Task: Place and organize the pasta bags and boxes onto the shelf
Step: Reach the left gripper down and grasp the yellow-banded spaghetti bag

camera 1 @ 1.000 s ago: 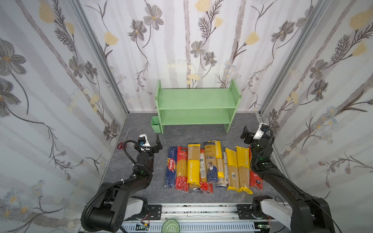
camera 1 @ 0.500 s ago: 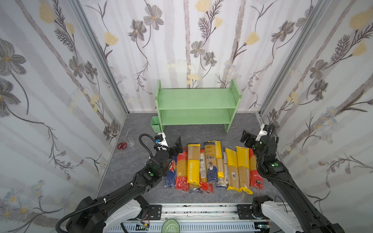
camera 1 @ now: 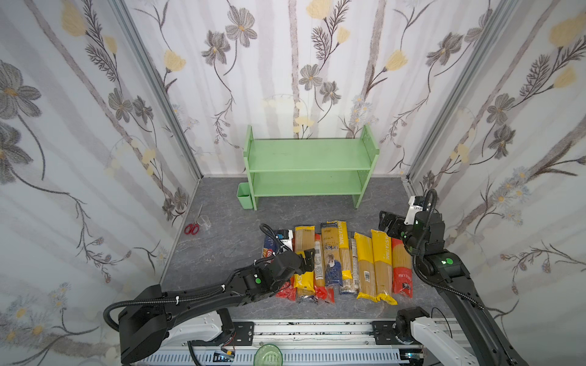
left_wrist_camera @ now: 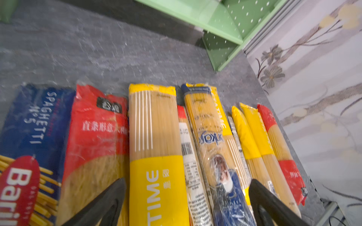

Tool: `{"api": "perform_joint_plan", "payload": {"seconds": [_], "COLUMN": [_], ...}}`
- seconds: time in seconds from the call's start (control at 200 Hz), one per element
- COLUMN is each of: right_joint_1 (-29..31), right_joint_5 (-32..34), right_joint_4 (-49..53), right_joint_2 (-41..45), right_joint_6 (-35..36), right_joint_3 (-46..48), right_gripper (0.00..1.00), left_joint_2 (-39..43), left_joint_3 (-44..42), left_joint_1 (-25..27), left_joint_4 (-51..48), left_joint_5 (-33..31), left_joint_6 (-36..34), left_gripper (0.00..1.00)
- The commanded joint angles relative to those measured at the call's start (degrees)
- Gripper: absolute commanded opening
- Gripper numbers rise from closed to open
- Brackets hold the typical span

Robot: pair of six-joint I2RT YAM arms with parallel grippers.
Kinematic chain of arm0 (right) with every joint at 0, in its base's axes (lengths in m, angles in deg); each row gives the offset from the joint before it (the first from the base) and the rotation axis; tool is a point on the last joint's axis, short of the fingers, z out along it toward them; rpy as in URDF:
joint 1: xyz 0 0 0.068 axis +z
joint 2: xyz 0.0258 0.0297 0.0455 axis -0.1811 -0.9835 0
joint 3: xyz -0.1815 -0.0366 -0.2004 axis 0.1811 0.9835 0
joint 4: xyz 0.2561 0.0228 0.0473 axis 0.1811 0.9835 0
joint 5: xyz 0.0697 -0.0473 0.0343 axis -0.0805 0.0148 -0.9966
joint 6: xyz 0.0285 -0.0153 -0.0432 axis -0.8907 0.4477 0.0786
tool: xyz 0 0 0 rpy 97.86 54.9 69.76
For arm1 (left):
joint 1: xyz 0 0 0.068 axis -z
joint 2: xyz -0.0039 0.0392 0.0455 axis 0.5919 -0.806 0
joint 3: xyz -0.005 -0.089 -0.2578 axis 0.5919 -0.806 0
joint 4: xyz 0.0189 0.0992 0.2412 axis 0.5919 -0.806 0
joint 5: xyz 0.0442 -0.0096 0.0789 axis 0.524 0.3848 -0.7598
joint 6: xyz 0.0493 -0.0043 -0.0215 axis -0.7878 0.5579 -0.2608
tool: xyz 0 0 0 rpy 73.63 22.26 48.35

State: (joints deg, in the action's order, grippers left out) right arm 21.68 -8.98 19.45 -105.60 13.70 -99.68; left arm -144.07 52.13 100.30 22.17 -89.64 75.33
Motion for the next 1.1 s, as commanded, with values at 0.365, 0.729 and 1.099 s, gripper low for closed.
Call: {"api": "perform_joint_plan", "payload": {"seconds": [0.365, 0.729, 1.099], "right_joint_1": [0.2, 0.2, 0.2], "right_joint_5": [-4.6, -4.8, -6.2], "right_joint_4": [-0.6, -0.5, -0.8], "right_joint_2": [-1.0, -0.7, 0.8], "right_joint_6": [-0.1, -0.1, -0.7], "right_joint_3": [2.8, 3.7, 5.9], "right_gripper": [1.00, 1.00, 1.00], "left_joint_2": [-11.7, -21.4, -21.5], "left_joint_3": [2.9, 6.7, 7.5], "left_joint_1": [3.2, 3.2, 3.1], "left_joint_4": [-2.5, -3.5, -6.2], "left_joint_5": [1.7, 5.4, 5.5], "left_joint_6": [7.0, 6.8, 6.4], "left_gripper": [1.00, 0.94, 0.64]}}
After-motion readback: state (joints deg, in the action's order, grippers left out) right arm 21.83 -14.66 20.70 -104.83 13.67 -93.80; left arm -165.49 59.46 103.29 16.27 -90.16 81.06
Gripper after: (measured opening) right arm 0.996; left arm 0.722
